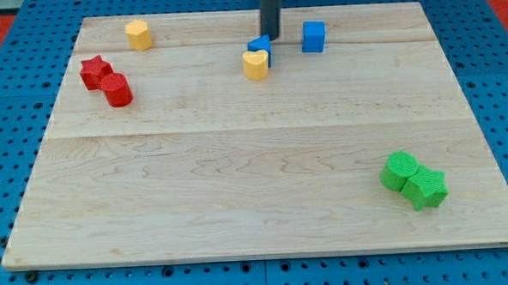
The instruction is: Move the yellow heart above the blue cube
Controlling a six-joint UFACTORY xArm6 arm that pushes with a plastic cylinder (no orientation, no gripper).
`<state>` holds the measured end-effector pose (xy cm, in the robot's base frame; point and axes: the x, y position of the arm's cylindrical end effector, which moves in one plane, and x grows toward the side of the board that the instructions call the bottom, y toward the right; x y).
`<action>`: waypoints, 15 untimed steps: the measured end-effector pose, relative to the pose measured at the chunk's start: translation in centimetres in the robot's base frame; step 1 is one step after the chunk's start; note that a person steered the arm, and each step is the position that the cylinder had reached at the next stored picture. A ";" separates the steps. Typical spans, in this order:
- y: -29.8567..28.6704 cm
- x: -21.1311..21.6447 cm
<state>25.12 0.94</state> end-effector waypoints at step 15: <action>-1.4 6.0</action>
<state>31.14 -0.43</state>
